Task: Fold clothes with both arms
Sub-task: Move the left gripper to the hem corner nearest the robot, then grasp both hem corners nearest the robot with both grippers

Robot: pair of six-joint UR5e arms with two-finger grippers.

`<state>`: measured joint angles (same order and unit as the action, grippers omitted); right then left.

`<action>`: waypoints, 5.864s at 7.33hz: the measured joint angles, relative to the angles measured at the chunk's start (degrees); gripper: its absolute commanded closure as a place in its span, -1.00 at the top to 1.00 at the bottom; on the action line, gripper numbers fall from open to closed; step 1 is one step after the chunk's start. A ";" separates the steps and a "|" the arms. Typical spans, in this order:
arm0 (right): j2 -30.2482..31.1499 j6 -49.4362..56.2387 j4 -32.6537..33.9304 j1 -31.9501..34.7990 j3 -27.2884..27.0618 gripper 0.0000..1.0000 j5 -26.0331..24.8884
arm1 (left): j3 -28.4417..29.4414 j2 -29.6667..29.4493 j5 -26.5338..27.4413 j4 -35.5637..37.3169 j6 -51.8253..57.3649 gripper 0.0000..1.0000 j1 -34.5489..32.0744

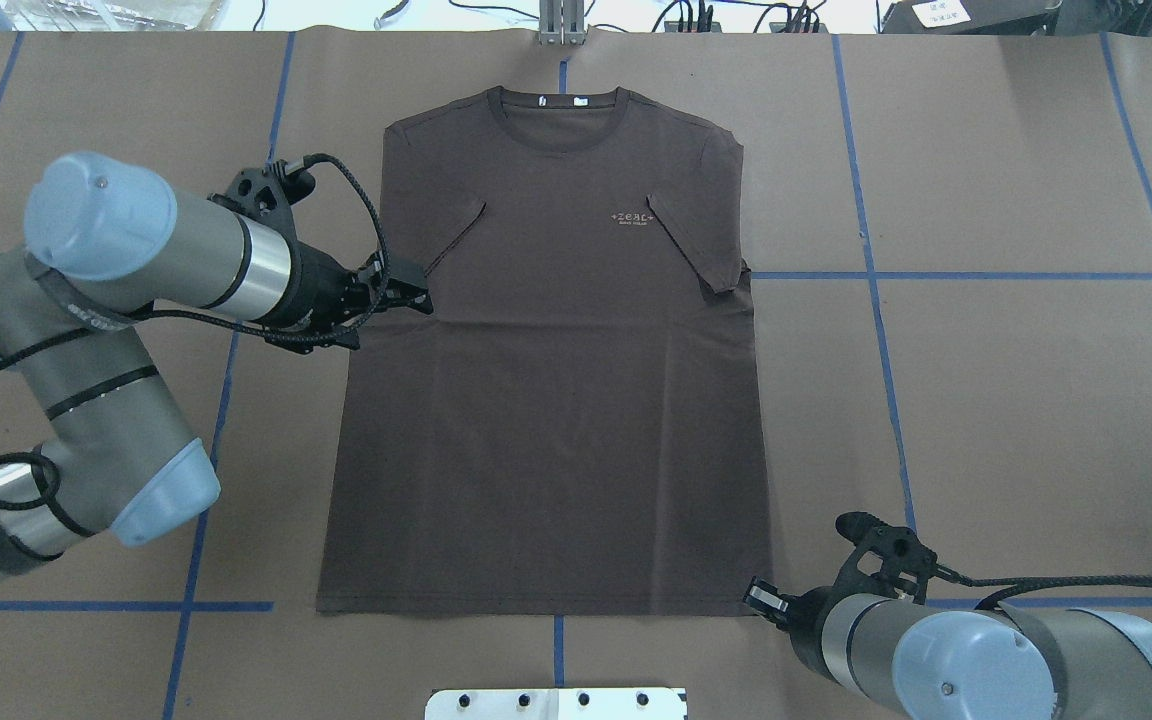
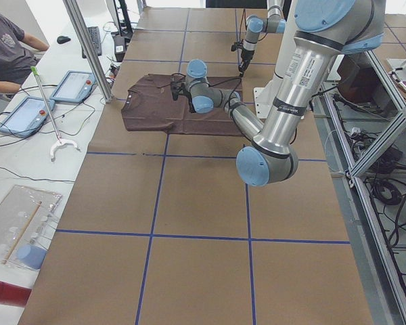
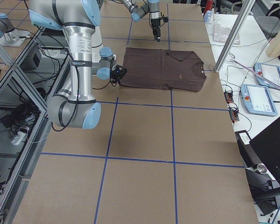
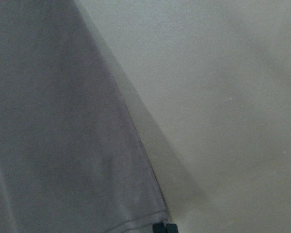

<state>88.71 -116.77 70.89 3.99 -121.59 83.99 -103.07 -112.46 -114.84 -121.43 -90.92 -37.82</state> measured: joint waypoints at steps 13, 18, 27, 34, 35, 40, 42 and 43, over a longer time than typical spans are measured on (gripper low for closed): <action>0.00 0.13 1.88 1.26 -1.92 -1.00 0.30 | -11.51 14.13 15.97 14.77 -10.63 -0.21 25.66; -0.01 0.14 1.86 1.28 -1.98 -1.00 0.30 | -13.04 14.52 15.97 17.44 -10.86 -0.01 25.70; 0.28 0.06 1.88 1.37 -2.16 -1.00 0.30 | -13.59 15.10 15.63 17.64 -10.94 -1.00 25.85; 1.56 0.04 1.88 1.31 -4.35 -1.00 0.47 | -14.08 15.57 14.44 18.52 -10.30 0.03 26.25; 1.60 0.05 1.88 1.33 -4.35 -1.00 0.48 | -13.67 15.32 14.46 18.44 -10.22 0.02 26.27; 1.64 0.05 1.88 1.37 -4.35 -1.00 0.40 | -12.76 15.01 14.96 18.23 -9.87 -0.15 26.30; 1.68 0.05 1.88 1.37 -4.36 -1.00 0.39 | -12.60 14.99 14.94 18.17 -9.90 -0.99 26.30; 1.68 0.05 1.88 1.37 -4.35 -1.00 0.39 | -12.57 14.97 14.92 18.13 -10.03 -1.00 26.30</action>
<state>90.39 -116.72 72.77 5.36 -125.95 84.38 -115.64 -97.49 -99.92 -103.31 -100.94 -11.52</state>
